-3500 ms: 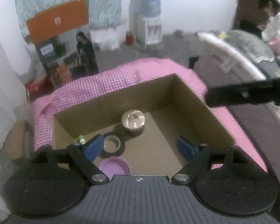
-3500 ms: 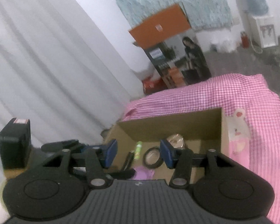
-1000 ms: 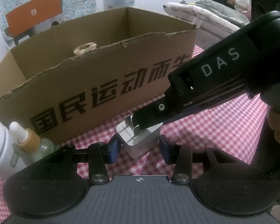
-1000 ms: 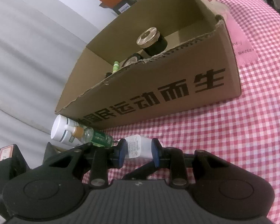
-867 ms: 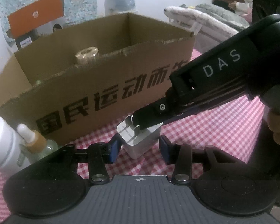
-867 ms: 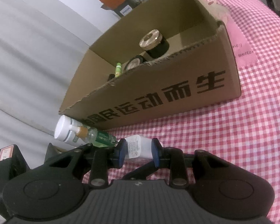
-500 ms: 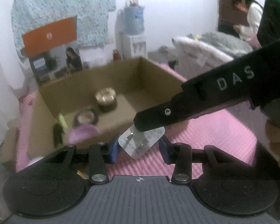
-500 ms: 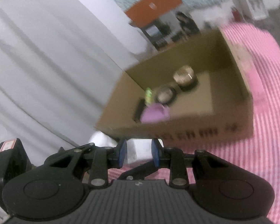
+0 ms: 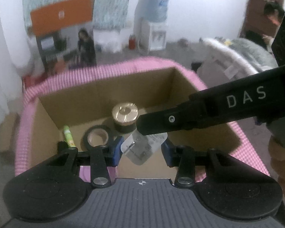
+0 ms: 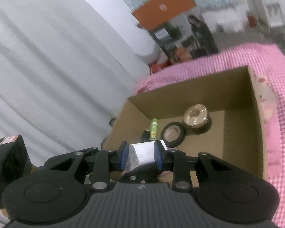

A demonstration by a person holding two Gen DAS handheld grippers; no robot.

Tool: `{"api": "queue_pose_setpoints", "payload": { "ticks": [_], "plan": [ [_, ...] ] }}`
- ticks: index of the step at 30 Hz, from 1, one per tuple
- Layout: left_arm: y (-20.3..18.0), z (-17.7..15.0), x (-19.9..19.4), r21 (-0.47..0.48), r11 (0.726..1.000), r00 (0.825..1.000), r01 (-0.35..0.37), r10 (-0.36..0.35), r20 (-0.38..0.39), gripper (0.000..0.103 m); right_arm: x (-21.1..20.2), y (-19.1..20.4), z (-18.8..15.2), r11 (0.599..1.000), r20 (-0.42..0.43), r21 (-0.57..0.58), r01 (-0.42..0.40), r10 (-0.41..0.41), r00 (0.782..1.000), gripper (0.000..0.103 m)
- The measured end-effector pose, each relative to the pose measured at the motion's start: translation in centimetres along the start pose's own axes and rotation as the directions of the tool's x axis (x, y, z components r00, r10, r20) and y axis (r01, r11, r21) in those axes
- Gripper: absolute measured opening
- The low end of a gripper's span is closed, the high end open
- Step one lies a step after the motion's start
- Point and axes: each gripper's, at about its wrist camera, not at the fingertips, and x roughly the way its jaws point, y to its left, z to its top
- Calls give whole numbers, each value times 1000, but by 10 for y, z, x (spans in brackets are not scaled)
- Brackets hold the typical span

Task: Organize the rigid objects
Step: 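Lift the white charger plug with the right gripper toward the box, then lower the charger plug into the box and open the right gripper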

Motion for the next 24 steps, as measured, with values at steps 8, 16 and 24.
{"api": "queue_pose_setpoints", "payload": {
  "ticks": [8, 16, 24],
  "plan": [
    [14, 8, 60, -76, 997, 983, -22, 8, -183, 42, 63, -44, 18, 996, -166, 69, 58, -46, 985, 32],
    [16, 13, 80, -96, 995, 958, -27, -1, -286, 42, 86, -59, 23, 993, -243, 82, 87, -64, 968, 32],
    [13, 15, 78, -86, 995, 957, -47, 20, -289, 44, 99, -66, 21, 990, -274, 89, 105, -77, 959, 33]
  ]
}}
